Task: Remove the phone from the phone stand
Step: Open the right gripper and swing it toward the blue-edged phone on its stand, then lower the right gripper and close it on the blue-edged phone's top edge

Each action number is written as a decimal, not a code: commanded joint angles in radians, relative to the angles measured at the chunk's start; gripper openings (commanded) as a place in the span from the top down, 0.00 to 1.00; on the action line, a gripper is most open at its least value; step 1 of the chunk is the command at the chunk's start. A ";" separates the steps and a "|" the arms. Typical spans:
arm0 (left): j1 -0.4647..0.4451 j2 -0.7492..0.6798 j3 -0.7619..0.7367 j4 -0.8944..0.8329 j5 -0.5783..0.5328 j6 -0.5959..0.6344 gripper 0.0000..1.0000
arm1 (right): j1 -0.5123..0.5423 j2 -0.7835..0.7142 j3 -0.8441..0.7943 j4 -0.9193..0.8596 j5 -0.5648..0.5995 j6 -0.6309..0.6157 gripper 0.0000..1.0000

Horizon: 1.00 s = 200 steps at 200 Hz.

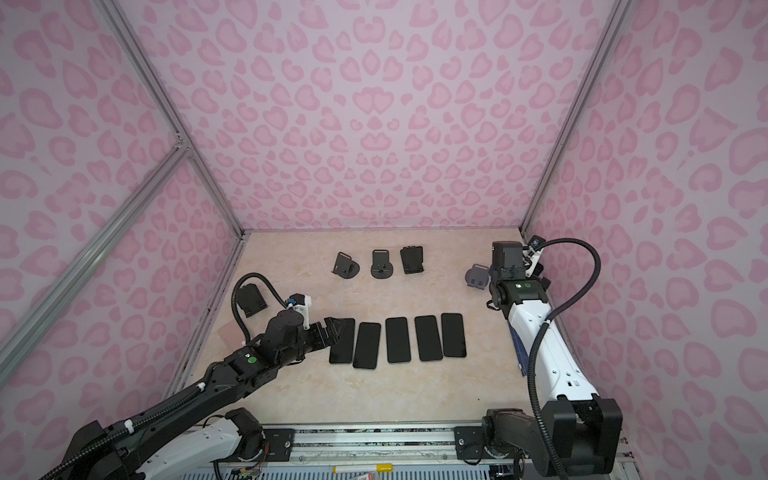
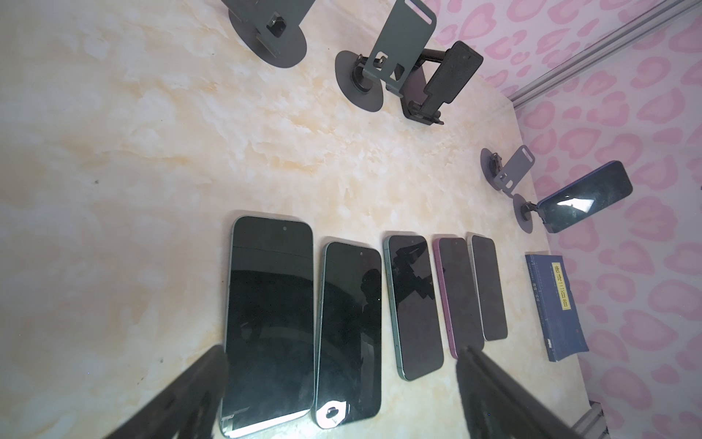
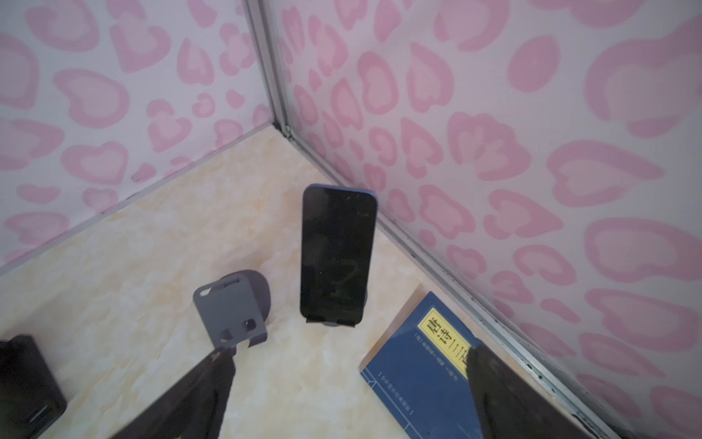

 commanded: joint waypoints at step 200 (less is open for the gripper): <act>0.002 0.066 0.033 0.079 0.096 0.134 0.03 | -0.101 0.151 -0.022 -0.022 -0.573 -0.056 0.18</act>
